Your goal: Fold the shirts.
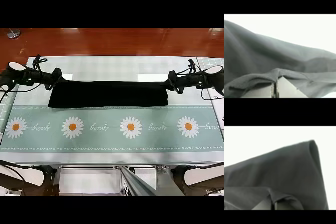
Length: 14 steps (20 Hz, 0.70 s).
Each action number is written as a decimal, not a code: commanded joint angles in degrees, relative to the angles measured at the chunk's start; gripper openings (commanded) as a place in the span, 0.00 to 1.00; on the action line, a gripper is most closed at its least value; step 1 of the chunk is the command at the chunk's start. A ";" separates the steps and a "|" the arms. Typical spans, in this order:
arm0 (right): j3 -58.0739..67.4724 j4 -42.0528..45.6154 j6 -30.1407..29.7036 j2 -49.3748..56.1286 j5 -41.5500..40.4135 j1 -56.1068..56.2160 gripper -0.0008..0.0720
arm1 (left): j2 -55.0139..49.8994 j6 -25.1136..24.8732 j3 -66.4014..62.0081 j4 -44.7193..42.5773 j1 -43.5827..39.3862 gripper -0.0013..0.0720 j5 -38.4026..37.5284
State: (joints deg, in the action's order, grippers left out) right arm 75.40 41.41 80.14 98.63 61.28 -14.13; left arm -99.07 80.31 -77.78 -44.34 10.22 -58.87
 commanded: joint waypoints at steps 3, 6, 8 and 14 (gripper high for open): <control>4.22 -5.90 -2.58 4.48 -1.53 0.22 0.88 | -2.25 -3.82 -3.43 -2.69 -0.48 0.96 -7.58; 6.03 -6.47 -4.37 3.52 5.49 -4.94 0.87 | -1.88 0.52 -8.48 -14.40 3.67 0.97 -19.12; 6.14 -0.50 -4.28 2.80 12.44 -9.46 0.87 | 0.59 4.61 -9.09 -24.59 8.15 0.97 -22.77; -0.39 8.94 -0.09 3.21 10.14 -8.63 0.87 | 18.53 3.63 9.81 -18.73 11.39 0.97 -2.05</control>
State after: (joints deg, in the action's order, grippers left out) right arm 77.43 48.34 79.24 101.60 72.75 -23.42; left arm -88.38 84.90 -76.38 -65.21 21.15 -70.74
